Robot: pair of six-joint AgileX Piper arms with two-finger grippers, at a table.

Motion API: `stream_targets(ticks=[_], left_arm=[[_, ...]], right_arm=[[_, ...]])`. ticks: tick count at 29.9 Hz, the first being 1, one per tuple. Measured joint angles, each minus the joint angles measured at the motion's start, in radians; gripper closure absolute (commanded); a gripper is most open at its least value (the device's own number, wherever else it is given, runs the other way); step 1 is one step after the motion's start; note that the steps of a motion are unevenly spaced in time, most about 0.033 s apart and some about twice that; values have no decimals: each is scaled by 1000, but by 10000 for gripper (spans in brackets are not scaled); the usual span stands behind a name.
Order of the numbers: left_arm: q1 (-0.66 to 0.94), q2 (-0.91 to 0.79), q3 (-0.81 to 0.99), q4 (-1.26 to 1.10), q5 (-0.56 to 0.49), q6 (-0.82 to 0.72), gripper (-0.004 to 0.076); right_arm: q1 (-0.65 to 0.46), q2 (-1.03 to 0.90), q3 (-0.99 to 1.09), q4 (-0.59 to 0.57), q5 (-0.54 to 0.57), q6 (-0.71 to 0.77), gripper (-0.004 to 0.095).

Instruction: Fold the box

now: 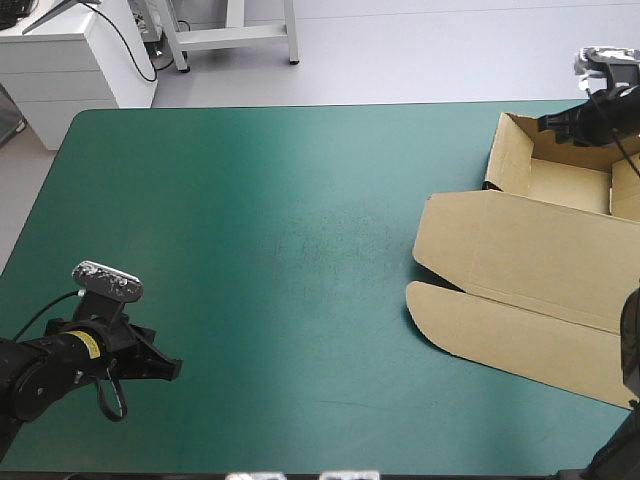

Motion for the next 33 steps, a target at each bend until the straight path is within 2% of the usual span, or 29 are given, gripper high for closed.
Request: stream_targets(ticks=[9,23,33], left_arm=[[0,0,0,1,-15,0,731],[0,-32,52,-33,-44,0,731],[0,-160,176,-49,-60,0,731]], right_arm=[[164,-343,364,-33,-6,-45,910],[172,-934,808,-31,-27,-107,910],[172,-1165,1058,-29,-57,-111,910]])
